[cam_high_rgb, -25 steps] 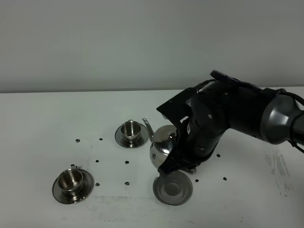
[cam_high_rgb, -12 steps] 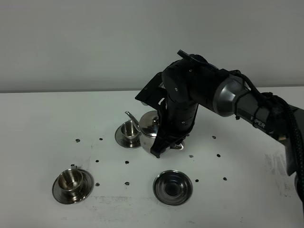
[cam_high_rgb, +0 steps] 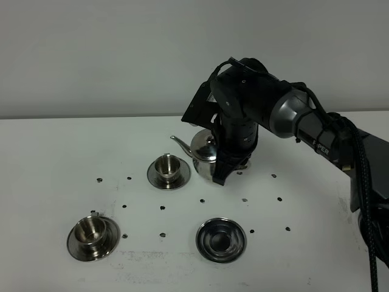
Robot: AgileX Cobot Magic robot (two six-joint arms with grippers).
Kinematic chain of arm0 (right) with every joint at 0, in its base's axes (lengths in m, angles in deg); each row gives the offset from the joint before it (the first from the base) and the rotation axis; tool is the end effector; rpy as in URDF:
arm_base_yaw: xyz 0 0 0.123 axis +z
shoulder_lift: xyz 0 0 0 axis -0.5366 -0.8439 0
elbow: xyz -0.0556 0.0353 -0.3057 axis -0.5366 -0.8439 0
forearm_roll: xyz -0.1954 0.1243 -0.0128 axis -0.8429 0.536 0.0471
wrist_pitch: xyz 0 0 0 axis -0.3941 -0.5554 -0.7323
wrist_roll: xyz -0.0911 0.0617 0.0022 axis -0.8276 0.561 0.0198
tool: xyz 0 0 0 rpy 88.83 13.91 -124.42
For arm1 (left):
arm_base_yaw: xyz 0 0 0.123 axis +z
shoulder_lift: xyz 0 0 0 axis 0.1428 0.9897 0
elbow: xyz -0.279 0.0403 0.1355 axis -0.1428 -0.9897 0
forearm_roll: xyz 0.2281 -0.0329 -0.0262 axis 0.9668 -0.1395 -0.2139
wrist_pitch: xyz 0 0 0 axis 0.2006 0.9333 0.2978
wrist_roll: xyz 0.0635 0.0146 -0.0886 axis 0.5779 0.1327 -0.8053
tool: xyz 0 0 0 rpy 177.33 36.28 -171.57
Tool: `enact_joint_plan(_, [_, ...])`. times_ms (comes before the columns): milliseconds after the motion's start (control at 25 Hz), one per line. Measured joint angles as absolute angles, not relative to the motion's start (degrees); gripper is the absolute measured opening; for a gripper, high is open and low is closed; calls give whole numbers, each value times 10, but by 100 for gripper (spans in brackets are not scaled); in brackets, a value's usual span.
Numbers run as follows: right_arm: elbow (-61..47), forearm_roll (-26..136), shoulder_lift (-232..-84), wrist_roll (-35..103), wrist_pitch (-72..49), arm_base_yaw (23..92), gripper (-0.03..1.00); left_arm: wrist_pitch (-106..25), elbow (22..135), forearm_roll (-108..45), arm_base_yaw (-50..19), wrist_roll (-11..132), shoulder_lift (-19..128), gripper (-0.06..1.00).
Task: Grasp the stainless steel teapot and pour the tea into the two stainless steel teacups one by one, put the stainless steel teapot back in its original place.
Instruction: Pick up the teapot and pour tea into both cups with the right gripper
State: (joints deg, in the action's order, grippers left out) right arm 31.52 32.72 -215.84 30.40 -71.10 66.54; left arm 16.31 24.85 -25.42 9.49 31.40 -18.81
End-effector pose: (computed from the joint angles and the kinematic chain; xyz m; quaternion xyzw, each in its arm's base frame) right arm 0.4214 0.2543 0.2241 -0.5225 0.8350 -0.1133 0.1303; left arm -0.0302 -0.0135 0.2469 0.0284 0.8617 -0.0398 0.5050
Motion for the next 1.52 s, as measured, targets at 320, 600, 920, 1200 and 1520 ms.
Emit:
enact_joint_plan(320, [316, 322, -2179, 239, -710, 654, 19, 163, 249, -254, 95, 314, -188, 50])
enact_joint_plan(600, [316, 321, -2186, 181, -694, 654, 19, 163, 249, -254, 95, 314, -188, 50])
enact_joint_plan(920, [339, 298, -2186, 128, -672, 654, 19, 163, 249, -254, 95, 314, -188, 50])
enact_joint_plan(1200, [346, 287, -2187, 54, -660, 654, 19, 163, 249, -254, 95, 314, -188, 50])
enact_joint_plan(1520, [355, 276, -2208, 16, -631, 654, 19, 163, 249, -254, 95, 314, -188, 50])
